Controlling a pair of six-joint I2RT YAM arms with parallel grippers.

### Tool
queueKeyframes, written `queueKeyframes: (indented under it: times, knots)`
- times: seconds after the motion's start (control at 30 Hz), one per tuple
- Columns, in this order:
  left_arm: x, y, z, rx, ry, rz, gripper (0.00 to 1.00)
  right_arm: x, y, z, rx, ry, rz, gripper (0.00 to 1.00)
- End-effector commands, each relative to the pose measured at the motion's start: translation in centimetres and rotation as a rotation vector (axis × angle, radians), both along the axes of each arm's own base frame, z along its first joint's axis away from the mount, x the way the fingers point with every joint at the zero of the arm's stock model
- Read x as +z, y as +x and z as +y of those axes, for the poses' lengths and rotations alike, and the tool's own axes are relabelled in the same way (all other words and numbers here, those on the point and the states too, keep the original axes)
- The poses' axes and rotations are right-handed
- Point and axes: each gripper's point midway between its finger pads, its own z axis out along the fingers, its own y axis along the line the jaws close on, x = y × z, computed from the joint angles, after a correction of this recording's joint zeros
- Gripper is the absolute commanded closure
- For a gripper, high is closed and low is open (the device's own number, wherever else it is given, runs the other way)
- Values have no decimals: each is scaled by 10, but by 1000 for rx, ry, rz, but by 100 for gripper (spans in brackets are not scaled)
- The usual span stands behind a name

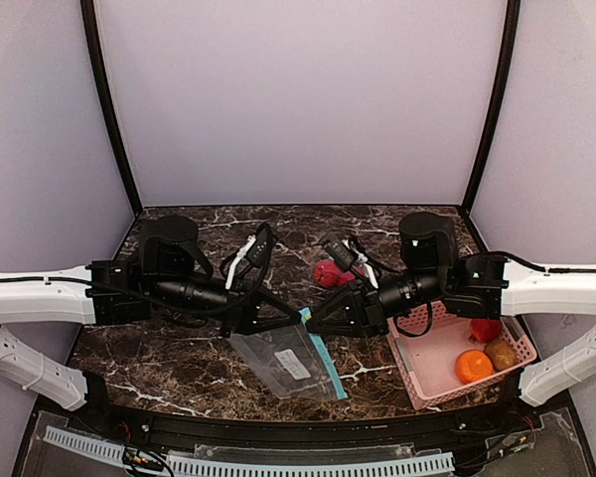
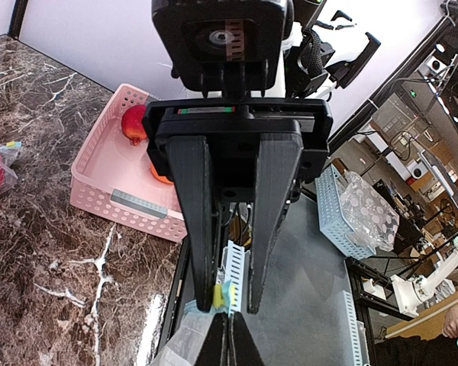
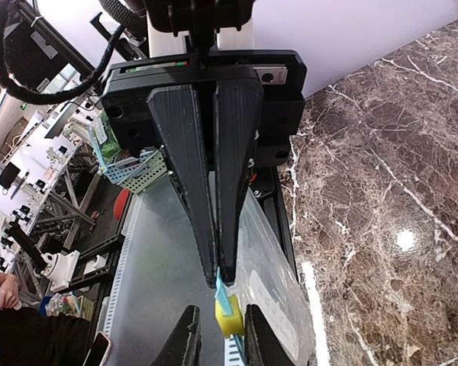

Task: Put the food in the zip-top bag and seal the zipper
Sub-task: Unzip the zipper from the zipper food storage bag.

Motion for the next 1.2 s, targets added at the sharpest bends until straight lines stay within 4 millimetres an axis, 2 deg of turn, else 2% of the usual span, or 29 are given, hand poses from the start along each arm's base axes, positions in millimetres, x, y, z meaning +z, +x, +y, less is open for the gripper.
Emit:
queueKeyframes:
  times: [0.0,0.27,0.5,0.8,1.17]
  knots:
    - [3,-5,-1,-24,-17,1,99,8,3,5,9,33,-21,84]
    - [-1,-3,0,-9,-4,-1,99,5,2,3,13,26,-18,100]
    - [-3,26,10,165,94,-54,99,-5,2,0,6,-9,-8,100]
    - [1,38,17,252,102,-47,99,-23,1,-6,-12,-63,13,100]
    - [5,50,27,314,99,-35,99,-35,2,-6,-16,-90,28,100]
